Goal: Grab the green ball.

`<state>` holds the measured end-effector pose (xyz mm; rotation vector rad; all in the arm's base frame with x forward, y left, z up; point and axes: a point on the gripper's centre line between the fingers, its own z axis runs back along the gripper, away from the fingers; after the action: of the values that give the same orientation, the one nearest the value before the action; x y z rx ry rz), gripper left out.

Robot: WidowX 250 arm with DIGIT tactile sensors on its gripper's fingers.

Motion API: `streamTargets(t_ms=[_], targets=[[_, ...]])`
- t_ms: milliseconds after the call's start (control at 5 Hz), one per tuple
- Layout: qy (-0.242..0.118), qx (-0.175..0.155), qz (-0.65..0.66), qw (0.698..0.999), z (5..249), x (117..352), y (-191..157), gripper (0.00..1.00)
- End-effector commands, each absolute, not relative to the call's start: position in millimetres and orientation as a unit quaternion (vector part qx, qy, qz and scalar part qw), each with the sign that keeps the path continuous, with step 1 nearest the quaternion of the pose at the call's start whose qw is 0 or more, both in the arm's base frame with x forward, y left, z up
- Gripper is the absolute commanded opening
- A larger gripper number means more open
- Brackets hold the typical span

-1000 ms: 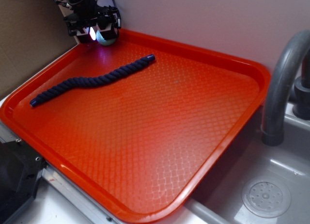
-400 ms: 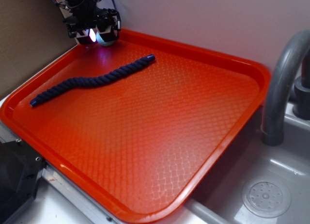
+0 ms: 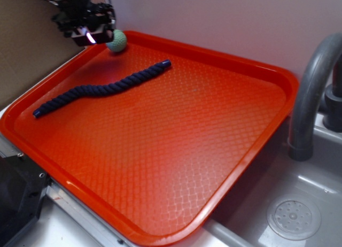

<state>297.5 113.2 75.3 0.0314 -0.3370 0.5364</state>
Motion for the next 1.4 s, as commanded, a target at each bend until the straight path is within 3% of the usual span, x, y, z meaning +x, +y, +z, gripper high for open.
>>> streamTargets(t_ms=[0,200,600,800,1000,1200], targets=[[-0.192,0.02,0.243,0.951,104.4,281.5,116.3,0.0],[-0.167,0.055,0.228,0.958,81.6,277.0,104.8,0.0],[-0.173,0.031,0.189,0.966,94.0,263.5,84.1,0.0],[-0.165,0.035,0.185,0.968,91.4,279.8,79.3,0.0],[-0.172,0.038,0.177,0.968,80.9,301.3,71.1,1.0],[-0.18,0.041,0.179,0.966,78.3,316.5,72.7,1.0]])
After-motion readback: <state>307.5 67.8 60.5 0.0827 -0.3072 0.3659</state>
